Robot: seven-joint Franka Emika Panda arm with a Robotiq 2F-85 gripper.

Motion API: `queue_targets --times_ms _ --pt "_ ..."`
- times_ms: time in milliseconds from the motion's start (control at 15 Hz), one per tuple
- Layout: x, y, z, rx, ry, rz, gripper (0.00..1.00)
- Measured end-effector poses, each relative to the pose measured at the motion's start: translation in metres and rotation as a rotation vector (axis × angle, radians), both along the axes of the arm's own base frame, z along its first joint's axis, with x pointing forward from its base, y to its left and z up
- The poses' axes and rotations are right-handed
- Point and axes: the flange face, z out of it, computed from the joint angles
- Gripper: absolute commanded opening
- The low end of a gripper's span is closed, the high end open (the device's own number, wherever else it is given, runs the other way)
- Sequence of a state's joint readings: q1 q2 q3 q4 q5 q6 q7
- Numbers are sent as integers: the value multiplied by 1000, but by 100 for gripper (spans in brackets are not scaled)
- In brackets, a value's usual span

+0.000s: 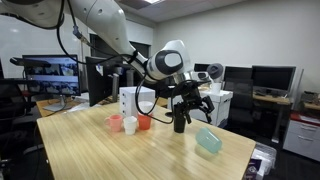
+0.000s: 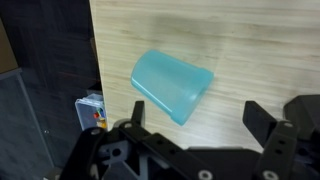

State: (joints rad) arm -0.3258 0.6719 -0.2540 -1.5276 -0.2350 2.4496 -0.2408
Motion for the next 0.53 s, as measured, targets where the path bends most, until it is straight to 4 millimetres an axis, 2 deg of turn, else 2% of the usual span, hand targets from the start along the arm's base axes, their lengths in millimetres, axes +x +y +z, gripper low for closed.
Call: queue_targets --times_ms 267,533 --pt "1 1 -7 1 4 -10 100" --pt "-5 -8 -19 -13 33 -16 100"
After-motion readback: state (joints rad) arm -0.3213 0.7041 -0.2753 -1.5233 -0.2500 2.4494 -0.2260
